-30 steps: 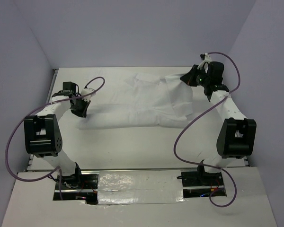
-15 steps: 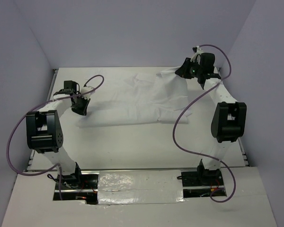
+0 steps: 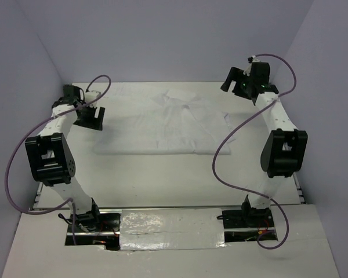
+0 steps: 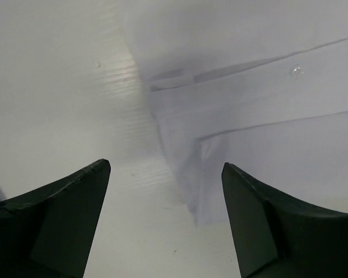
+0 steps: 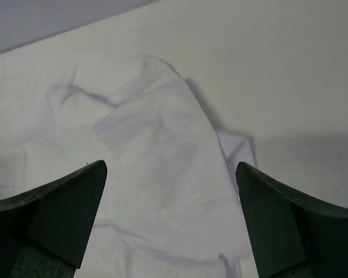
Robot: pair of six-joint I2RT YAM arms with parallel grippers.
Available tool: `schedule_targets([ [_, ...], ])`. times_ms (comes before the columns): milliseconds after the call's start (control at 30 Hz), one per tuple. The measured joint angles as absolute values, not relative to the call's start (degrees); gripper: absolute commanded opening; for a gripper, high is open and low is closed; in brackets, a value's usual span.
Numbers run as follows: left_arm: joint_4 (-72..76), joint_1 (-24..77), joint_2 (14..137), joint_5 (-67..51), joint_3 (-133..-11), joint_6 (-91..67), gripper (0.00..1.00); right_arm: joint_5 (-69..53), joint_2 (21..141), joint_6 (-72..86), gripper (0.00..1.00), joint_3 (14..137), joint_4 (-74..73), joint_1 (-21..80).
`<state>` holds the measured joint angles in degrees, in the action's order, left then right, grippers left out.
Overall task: Fold and stack the long sleeve shirts
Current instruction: Fold the shirt
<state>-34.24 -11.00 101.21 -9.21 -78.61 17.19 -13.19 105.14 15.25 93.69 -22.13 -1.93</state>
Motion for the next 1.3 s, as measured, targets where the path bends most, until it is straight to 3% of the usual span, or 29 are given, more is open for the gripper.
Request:
schedule_targets([
  [233,-38.6,-14.2,96.8,-12.0,-72.5,15.4,0.92,-11.7,80.8,22.9,0.91,62.1,-20.7,-6.3],
  [467,-39.1,-13.6,103.1,-12.4,-69.7,14.3,0.94,-15.4,84.1,27.0,0.95,48.2,-19.5,-5.8],
  [567,-39.0,-13.3,105.4,-12.6,-70.1,13.9,0.82,-16.8,88.7,27.6,0.89,47.6,-17.8,-5.8],
  [600,-38.7,-13.3,105.4,-13.4,-70.1,13.8,0.69,-17.6,90.2,27.8,0.86,47.6,-16.8,-5.7],
  [633,-38.5,-13.2,105.6,-13.8,-70.1,13.5,0.62,-18.9,91.4,28.5,0.81,47.7,-16.0,-5.6],
  [667,-38.5,-13.1,105.8,-14.3,-70.1,13.5,0.55,-19.9,92.1,28.8,0.69,47.9,-14.6,-5.5],
  [733,-38.6,-13.0,106.1,-15.3,-70.1,13.4,0.3,-21.3,93.5,29.0,0.49,48.2,-12.9,-5.0],
  [767,-38.8,-13.0,106.2,-15.7,-70.1,13.8,0.18,-22.0,94.2,29.4,0.28,48.2,-12.8,-4.7],
  [800,-38.9,-13.0,106.4,-16.1,-70.1,14.1,0.0,-22.2,94.5,29.3,0.19,48.2,-12.8,-4.6],
  [833,-39.2,-13.0,106.4,-16.3,-70.1,14.6,0.0,-22.3,94.4,29.5,0.03,47.8,-12.8,-4.4],
  [867,-39.3,-13.0,106.4,-16.3,-70.0,15.1,0.0,-22.1,94.0,29.4,0.0,47.3,-12.9,-4.4],
  [1200,-46.9,-16.6,97.1,-13.4,-64.9,22.9,0.01,-19.3,69.0,30.1,0.0,34.7,-21.2,-4.0],
  [1233,-48.0,-16.6,95.7,-13.0,-64.4,24.1,0.05,-19.2,65.4,30.8,0.22,32.9,-22.5,-3.9],
  [1300,-49.7,-16.6,93.1,-11.7,-63.2,26.3,0.31,-18.2,59.0,32.5,0.58,30.0,-25.1,-3.5],
])
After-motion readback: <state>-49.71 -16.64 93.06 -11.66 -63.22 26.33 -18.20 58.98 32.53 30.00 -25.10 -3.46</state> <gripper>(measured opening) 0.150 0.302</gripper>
